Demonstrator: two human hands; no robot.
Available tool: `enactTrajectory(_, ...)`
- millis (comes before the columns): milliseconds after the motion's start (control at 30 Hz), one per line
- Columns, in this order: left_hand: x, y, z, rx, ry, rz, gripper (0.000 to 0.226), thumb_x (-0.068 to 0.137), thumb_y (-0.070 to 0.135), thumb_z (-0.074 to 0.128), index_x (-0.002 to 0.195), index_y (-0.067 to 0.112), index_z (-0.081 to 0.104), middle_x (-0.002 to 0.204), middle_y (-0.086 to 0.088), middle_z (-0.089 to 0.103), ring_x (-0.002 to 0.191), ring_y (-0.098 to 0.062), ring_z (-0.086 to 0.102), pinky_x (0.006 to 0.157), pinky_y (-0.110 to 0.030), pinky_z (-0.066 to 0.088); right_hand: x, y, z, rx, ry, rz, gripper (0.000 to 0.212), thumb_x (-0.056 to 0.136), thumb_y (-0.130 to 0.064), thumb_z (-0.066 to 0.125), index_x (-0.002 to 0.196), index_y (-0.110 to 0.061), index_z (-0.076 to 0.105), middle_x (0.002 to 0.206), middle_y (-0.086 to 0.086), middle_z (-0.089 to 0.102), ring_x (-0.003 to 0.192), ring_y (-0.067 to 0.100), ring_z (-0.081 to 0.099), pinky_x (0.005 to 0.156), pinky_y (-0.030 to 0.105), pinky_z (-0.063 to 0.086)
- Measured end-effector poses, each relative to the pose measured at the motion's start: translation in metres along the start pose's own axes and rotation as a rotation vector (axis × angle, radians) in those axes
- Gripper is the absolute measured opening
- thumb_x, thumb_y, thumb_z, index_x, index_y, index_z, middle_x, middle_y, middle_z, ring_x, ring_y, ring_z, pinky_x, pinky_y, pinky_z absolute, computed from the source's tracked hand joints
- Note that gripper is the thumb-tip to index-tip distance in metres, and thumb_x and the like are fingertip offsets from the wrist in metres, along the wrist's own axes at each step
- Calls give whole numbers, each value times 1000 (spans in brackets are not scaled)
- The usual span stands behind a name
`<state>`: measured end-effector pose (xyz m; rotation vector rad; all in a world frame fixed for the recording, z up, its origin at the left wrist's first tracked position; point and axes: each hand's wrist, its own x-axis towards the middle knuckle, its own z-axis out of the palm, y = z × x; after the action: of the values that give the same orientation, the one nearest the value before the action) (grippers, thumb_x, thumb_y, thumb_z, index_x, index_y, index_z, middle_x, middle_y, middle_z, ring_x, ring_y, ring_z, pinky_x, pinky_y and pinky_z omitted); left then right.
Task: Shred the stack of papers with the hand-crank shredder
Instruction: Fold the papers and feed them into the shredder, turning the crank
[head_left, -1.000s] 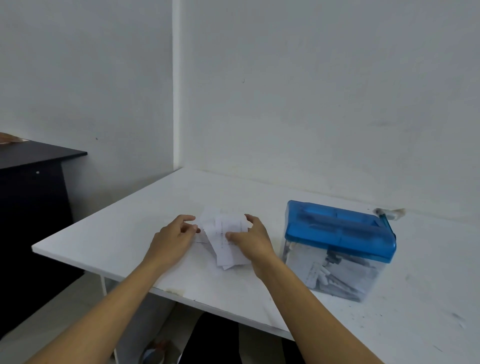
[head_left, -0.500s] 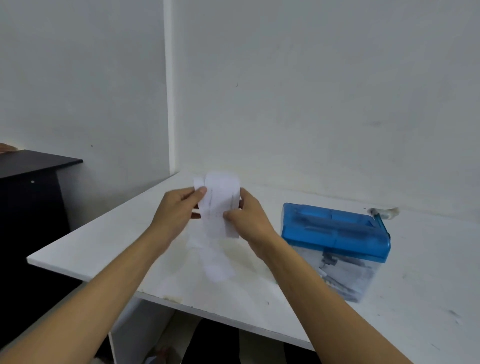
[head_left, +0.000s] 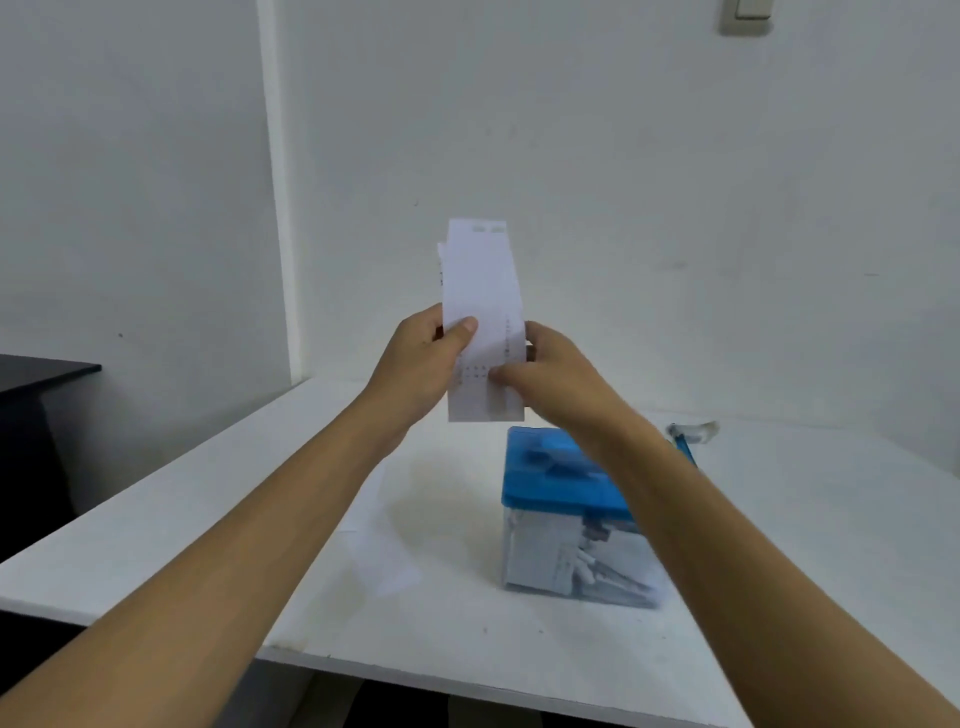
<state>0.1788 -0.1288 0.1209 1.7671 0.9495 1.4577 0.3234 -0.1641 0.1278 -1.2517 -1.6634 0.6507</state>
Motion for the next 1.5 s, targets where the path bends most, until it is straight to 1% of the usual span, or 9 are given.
enactTrajectory(133, 11, 9, 33, 23, -82, 30, 17, 106, 31, 47, 118, 29, 59, 114, 10, 67, 104, -11, 64, 86, -31, 58, -6, 6, -45, -154, 18, 65, 19, 94, -11, 65, 107, -25, 61, 93, -15, 64, 84, 3, 62, 64, 15, 47)
enactTrajectory(233, 13, 2, 50, 73, -226, -41, 22, 100, 32, 61, 120, 25, 59, 116, 8, 67, 106, -12, 64, 88, -33, 58, -12, 22, -65, -143, 122, 87, 28, 93, -12, 67, 119, -21, 66, 100, -11, 67, 86, 3, 64, 70, 19, 52)
enactTrajectory(367, 5, -22, 55, 278, -370, -108, 22, 93, 23, 72, 114, 24, 64, 106, 10, 69, 96, -6, 66, 82, -18, 54, -15, 48, -67, -182, 170, 108, 32, 94, -18, 67, 126, -16, 63, 119, -4, 67, 97, 16, 64, 71, 21, 52)
enactTrajectory(667, 0, -38, 55, 360, -364, -110, 31, 92, 20, 73, 122, 20, 67, 113, 7, 69, 95, -10, 66, 72, -12, 50, -17, 66, -61, -196, 139, 135, 30, 94, -18, 68, 124, -15, 61, 126, -1, 66, 108, 23, 64, 91, 32, 55)
enactTrajectory(933, -2, -43, 54, 352, -334, -81, 29, 88, 20, 77, 116, 27, 69, 109, 10, 70, 89, -3, 65, 64, -8, 48, -15, 70, -69, -287, 63, 94, 41, 87, -15, 75, 125, -20, 61, 114, -4, 68, 97, 15, 66, 76, 20, 55)
enactTrajectory(1167, -5, -41, 57, 390, -382, -107, 25, 95, 33, 68, 117, 22, 68, 108, 11, 62, 97, -12, 60, 64, -11, 45, -19, 79, -69, -330, 62, 83, 45, 86, -16, 76, 127, -21, 59, 124, -2, 66, 103, 21, 66, 84, 25, 56)
enactTrajectory(1267, -6, -45, 57, 396, -367, -99, 11, 95, 32, 69, 102, 24, 69, 105, 11, 63, 99, -12, 59, 69, -11, 46, -20, 78, -71, -335, 45, 89, 38, 87, -21, 75, 122, -22, 61, 117, -4, 69, 100, 18, 68, 90, 30, 58)
enactTrajectory(1400, -5, -46, 57, 396, -375, -107, 10, 95, 30, 68, 93, 20, 70, 102, 11, 65, 94, -8, 59, 68, -12, 46, -35, 83, -91, -366, 252, 33, 23, 95, -15, 61, 114, -29, 62, 104, -14, 66, 94, 6, 62, 76, 17, 52)
enactTrajectory(1500, -6, -47, 59, 394, -369, -113, 20, 95, 29, 67, 109, 15, 72, 115, 7, 67, 102, -12, 61, 70, -12, 47, -56, 103, -112, -459, 444, -46, 50, 88, 13, 48, 117, -26, 60, 114, -10, 61, 104, 7, 57, 90, 23, 50)
